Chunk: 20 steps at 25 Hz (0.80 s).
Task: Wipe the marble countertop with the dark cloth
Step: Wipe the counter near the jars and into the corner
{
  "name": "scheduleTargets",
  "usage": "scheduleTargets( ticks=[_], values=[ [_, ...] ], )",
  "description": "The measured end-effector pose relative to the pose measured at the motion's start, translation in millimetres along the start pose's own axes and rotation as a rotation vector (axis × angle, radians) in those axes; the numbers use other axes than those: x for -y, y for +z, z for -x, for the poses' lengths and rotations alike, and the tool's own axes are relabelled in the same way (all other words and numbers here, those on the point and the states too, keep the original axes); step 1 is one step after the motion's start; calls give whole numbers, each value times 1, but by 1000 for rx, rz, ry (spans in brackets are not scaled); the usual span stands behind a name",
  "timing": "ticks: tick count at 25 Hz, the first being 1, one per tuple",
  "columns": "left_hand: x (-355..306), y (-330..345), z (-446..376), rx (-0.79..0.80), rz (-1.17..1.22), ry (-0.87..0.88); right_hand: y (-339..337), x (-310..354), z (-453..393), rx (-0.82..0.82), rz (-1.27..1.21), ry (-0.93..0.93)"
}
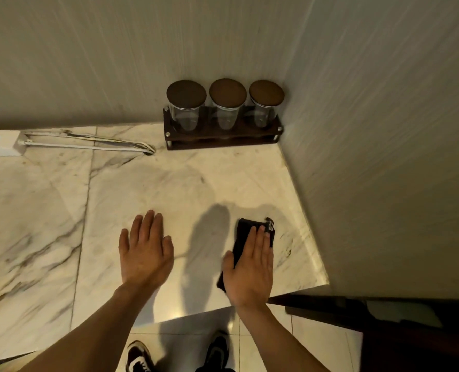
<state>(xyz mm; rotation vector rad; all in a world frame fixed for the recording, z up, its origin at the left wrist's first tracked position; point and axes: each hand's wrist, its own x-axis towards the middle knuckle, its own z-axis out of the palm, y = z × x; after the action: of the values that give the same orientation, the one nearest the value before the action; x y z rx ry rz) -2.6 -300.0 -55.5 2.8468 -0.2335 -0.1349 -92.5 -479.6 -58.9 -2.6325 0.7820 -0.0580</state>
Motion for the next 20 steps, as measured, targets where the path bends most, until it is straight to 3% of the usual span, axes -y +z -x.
scheduleTargets(
  ticks=[4,14,20],
  values=[
    [-18,-2,-3,-53,-2,6,-10,-19,1,69,35,-164],
    [-60,18,-9,27,6,178,-48,-77,-42,323,204,-726],
    [-62,24,-7,15,-69,174,-52,-75,-78,387,232,-830]
  ],
)
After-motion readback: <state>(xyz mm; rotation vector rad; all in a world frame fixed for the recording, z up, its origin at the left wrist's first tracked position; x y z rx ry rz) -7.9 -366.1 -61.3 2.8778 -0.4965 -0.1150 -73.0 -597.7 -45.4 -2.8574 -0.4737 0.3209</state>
